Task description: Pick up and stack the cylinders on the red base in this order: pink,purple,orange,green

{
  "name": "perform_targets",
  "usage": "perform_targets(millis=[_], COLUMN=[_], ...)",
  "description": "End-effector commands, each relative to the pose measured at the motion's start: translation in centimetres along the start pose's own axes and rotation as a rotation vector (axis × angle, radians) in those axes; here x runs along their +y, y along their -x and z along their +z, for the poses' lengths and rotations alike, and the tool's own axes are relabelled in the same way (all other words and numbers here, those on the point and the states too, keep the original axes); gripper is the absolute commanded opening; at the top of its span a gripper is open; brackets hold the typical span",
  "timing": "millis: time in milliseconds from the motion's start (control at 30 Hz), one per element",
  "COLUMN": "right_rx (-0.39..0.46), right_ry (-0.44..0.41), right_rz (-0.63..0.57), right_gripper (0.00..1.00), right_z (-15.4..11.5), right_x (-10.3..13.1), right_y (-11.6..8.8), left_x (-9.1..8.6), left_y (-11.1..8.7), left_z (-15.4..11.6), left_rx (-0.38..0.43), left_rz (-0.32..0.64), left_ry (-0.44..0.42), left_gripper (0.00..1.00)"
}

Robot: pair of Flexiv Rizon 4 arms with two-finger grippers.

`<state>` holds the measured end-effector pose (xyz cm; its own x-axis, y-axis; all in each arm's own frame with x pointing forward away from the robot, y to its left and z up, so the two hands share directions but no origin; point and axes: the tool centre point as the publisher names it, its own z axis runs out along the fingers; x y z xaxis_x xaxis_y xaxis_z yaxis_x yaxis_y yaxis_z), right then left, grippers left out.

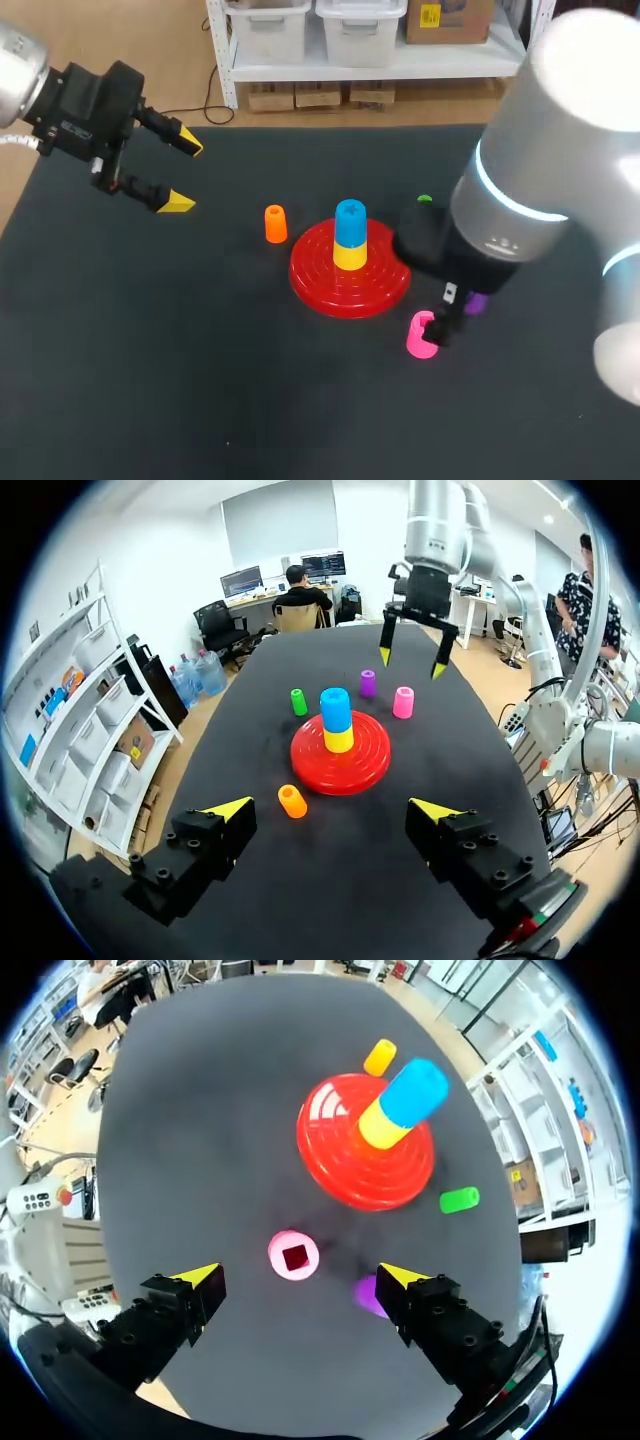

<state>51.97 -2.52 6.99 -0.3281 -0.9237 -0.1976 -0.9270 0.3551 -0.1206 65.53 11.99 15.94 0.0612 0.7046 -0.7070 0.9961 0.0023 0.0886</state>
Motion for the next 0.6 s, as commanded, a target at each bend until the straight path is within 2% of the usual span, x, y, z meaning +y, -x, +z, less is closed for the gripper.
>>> perform_targets(millis=[33, 167, 600], right_rx=[0.018, 0.031, 0.089], right_ry=[0.015, 0.073, 0.052], right_rz=[0.006, 0.032, 0.002], right_gripper=[1.00, 1.00, 1.00], right_z=[1.2, 2.2, 4.3], right_x=[-0.1, -0.2, -0.1], right_y=[0.2, 0.7, 1.0], left_x=[0.1, 0.1, 0.1], left_y=[-0.1, -0.1, -0.1], left_z=[0.0, 0.0, 0.0], left_rx=[-0.002, -0.002, -0.002], left_rz=[0.002, 0.002, 0.002], left_ry=[-0.002, -0.002, -0.002], left_gripper=[1.00, 1.00, 1.00])
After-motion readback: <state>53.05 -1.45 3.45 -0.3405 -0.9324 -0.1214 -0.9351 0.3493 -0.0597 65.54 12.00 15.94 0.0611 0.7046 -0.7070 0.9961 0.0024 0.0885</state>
